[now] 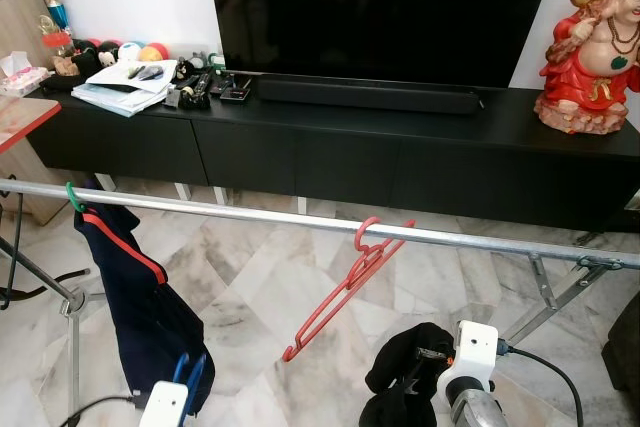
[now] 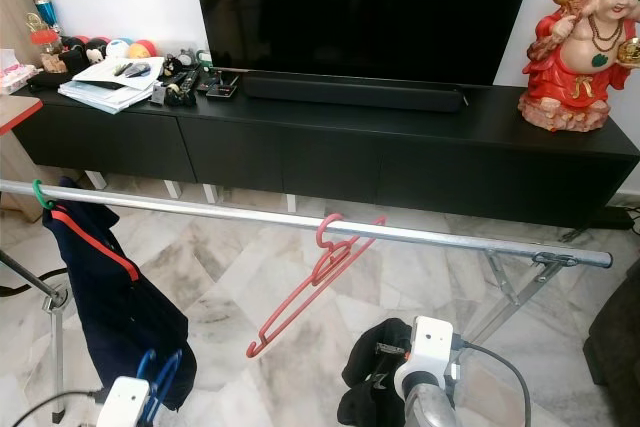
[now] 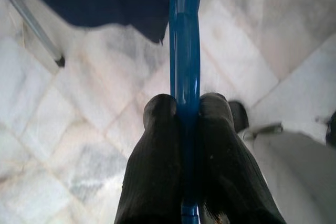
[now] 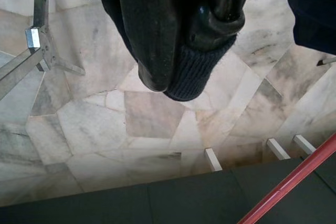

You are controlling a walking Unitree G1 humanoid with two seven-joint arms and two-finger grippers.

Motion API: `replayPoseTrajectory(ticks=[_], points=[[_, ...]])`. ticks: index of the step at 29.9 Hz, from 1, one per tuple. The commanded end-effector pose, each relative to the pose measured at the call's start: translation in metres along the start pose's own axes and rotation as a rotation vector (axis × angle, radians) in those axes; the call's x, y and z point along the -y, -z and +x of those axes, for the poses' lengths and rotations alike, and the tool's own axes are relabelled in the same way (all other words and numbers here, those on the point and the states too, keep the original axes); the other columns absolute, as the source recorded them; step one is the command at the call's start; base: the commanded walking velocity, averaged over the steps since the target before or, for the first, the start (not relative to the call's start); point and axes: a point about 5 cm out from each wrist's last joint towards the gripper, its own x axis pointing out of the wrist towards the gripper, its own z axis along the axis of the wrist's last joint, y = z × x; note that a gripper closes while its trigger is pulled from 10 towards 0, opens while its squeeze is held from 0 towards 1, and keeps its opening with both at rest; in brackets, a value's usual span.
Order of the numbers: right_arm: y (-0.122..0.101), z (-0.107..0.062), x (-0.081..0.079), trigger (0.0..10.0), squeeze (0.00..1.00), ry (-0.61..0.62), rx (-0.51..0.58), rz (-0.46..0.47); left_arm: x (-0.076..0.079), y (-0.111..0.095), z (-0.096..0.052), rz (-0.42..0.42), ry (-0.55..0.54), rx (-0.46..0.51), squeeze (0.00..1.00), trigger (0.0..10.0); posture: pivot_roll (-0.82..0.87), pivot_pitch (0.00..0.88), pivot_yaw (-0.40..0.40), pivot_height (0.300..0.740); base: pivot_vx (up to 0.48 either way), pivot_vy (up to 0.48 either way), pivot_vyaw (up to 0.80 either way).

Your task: Hang hanger

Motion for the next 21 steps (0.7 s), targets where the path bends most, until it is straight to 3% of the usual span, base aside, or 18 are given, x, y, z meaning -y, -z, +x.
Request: replayPoseTrajectory(ticks=[1, 11, 21], points=[[-0.002, 0.0, 0.001, 10.0, 0.0, 0.006, 0.015, -0.001, -0.001, 0.016, -0.002, 0.018, -0.011, -0.049, 0.0, 10.0, 0.01, 0.0, 0.031, 0.74, 0.0, 0.476, 0.0], [-0.001, 0.0, 0.001, 10.0, 0.0, 0.007, 0.006, -0.006, -0.001, 0.04, -0.007, 0.008, -0.035, -0.109, 0.0, 10.0, 0.02, 0.0, 0.016, 0.74, 0.0, 0.48, 0.0], [-0.003, 0.001, 0.001, 10.0, 0.0, 0.015, 0.011, -0.002, 0.0, 0.043, -0.008, 0.006, -0.04, -0.118, 0.0, 10.0, 0.02, 0.002, 0.016, 0.74, 0.0, 0.48, 0.0]])
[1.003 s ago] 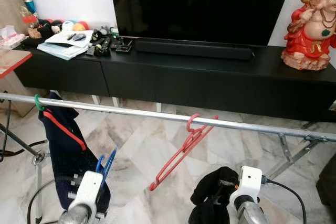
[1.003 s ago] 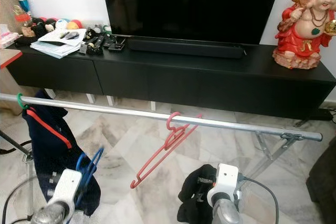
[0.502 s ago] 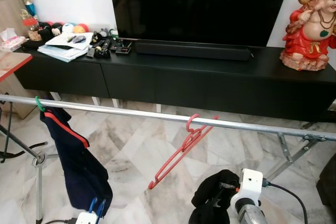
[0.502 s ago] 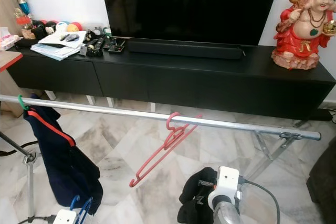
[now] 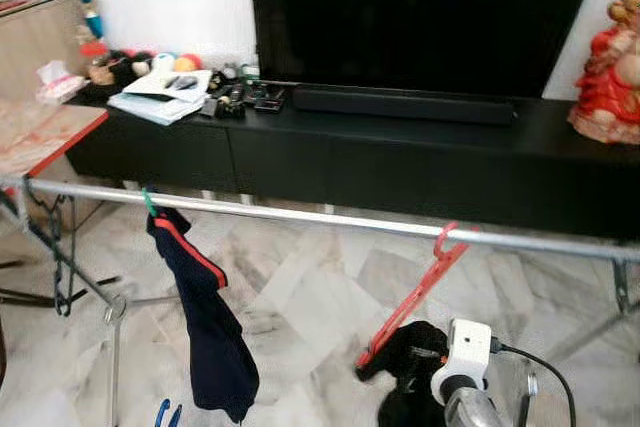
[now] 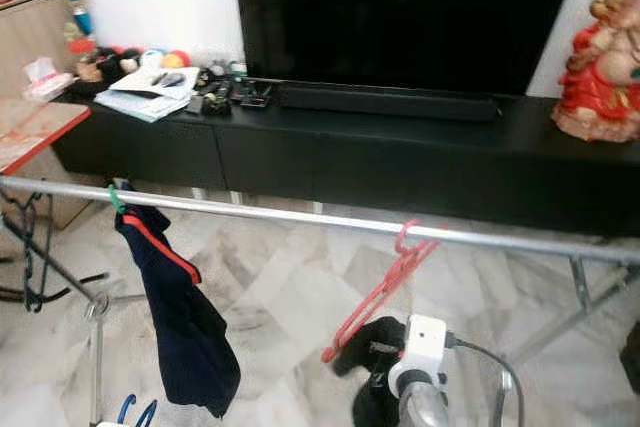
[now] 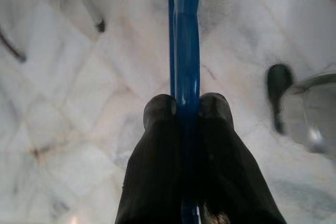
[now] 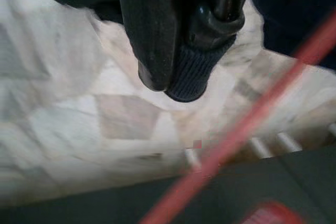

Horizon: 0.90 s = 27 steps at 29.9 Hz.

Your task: Hang hanger

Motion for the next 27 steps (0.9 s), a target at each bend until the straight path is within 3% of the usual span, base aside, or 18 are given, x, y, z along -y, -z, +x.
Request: replayPoseTrajectory(ticks=[1, 27], points=[[-0.007, 0.004, -0.007, 10.0, 0.0, -0.015, 0.028, 0.005, -0.007, 0.006, -0.001, 0.009, -0.021, -0.014, 0.0, 10.0, 0.02, 0.004, 0.015, 0.74, 0.0, 0.431, 0.0], [-0.011, 0.005, 0.0, 10.0, 0.0, 0.05, 0.038, 0.023, -0.01, 0.022, -0.004, 0.002, -0.011, -0.064, 0.0, 10.0, 0.03, 0.014, 0.007, 0.74, 0.0, 0.019, -0.05]])
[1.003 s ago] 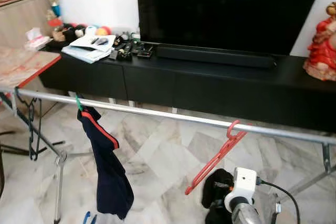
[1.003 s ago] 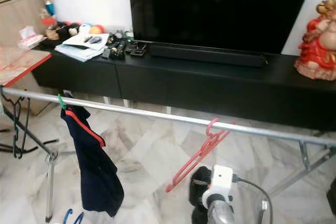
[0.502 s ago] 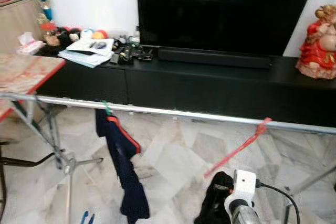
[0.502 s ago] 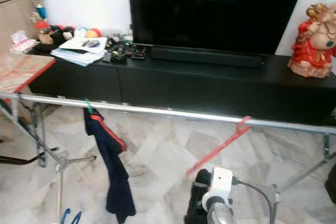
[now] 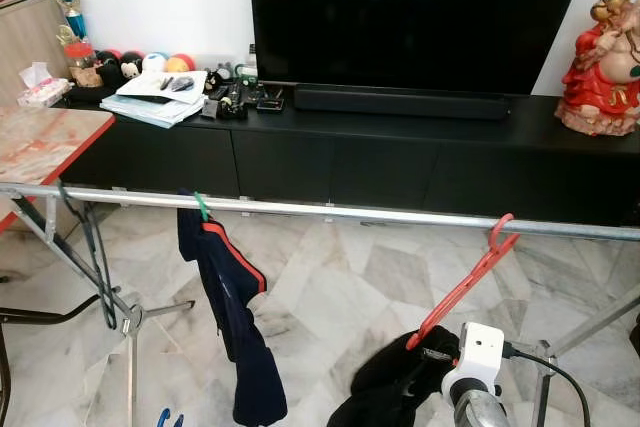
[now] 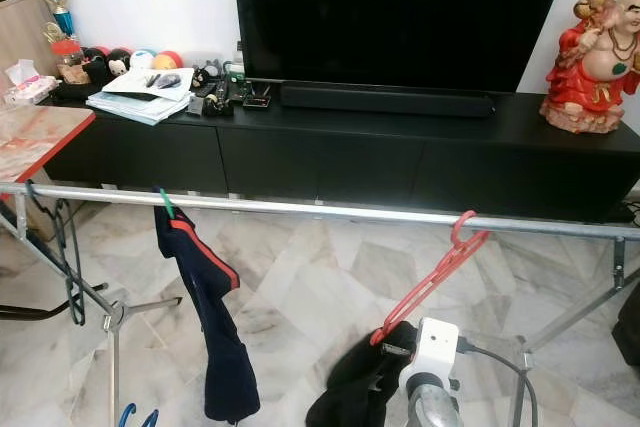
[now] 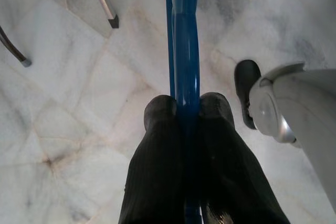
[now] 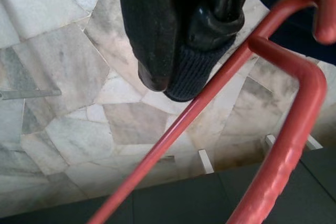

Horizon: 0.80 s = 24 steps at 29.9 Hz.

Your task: Hang hanger

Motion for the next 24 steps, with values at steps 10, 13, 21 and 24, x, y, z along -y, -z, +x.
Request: replayPoseTrajectory(ticks=[10, 13, 21, 24], points=[[-0.0068, 0.0019, 0.0008, 10.0, 0.0, -0.001, 0.03, -0.006, -0.0019, 0.0075, -0.0012, 0.001, -0.001, -0.025, 0.0, 10.0, 0.03, 0.015, 0.006, 0.74, -0.25, 0.0, -0.14], [-0.0072, 0.0021, 0.0011, 10.0, 0.0, -0.001, 0.031, -0.006, -0.0017, 0.0076, -0.0012, 0.002, -0.001, -0.026, 0.0, 10.0, 0.03, 0.016, 0.002, 0.74, -0.259, 0.0, 0.0], [-0.0071, 0.0021, 0.0009, 10.0, 0.0, -0.004, 0.031, -0.004, 0.0032, 0.0079, -0.0012, -0.002, 0.004, -0.025, 0.0, 10.0, 0.03, 0.016, 0.0, 0.74, -0.263, 0.0, 0.0], [-0.0069, 0.002, 0.0008, 10.0, 0.0, -0.005, 0.03, -0.003, 0.0045, 0.0076, -0.0011, -0.003, 0.005, -0.024, 0.0, 10.0, 0.03, 0.016, 0.0, 0.74, -0.265, 0.0, 0.0]])
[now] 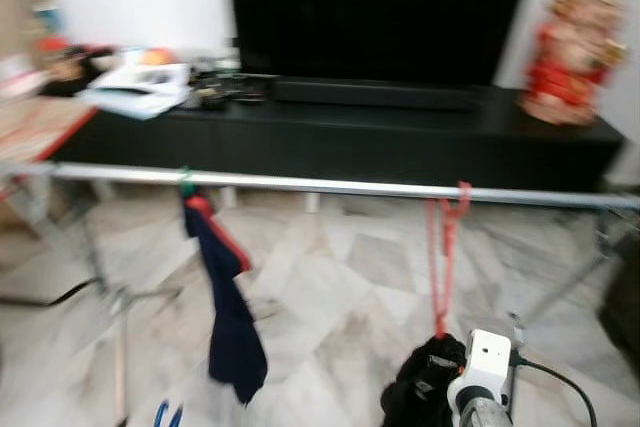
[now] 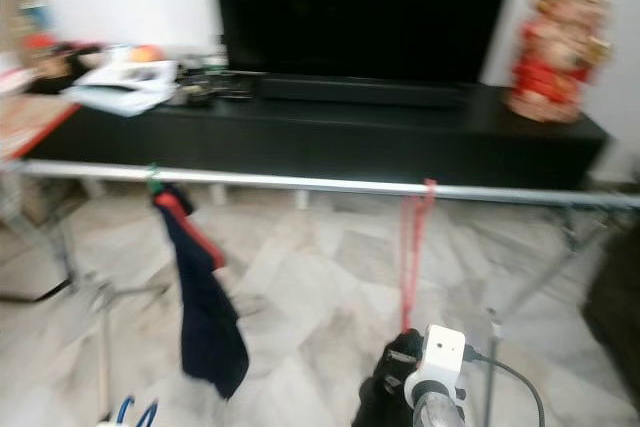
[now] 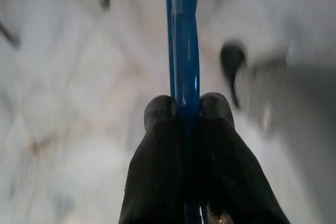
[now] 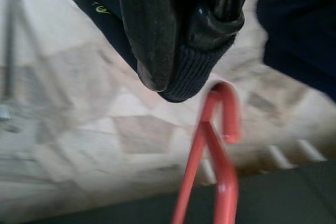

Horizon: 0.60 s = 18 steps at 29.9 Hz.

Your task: Hang hanger

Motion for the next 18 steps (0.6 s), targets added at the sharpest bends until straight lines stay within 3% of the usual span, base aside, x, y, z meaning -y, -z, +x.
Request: replayPoseTrajectory(ticks=[1, 18], points=[[-0.0004, -0.0008, 0.0014, 10.0, 0.0, 0.004, 0.012, 0.003, -0.0054, 0.0023, -0.0004, 0.024, -0.015, -0.012, 0.0, 10.0, 0.03, 0.016, 0.0, 0.74, -0.266, 0.0, 0.0], [-0.0002, -0.0005, 0.0014, 10.0, 0.0, -0.001, 0.004, -0.001, -0.0117, 0.0006, -0.0004, 0.014, -0.026, -0.006, 0.0, 10.0, 0.03, 0.019, -0.006, 0.74, -0.265, 0.0, 0.0]])
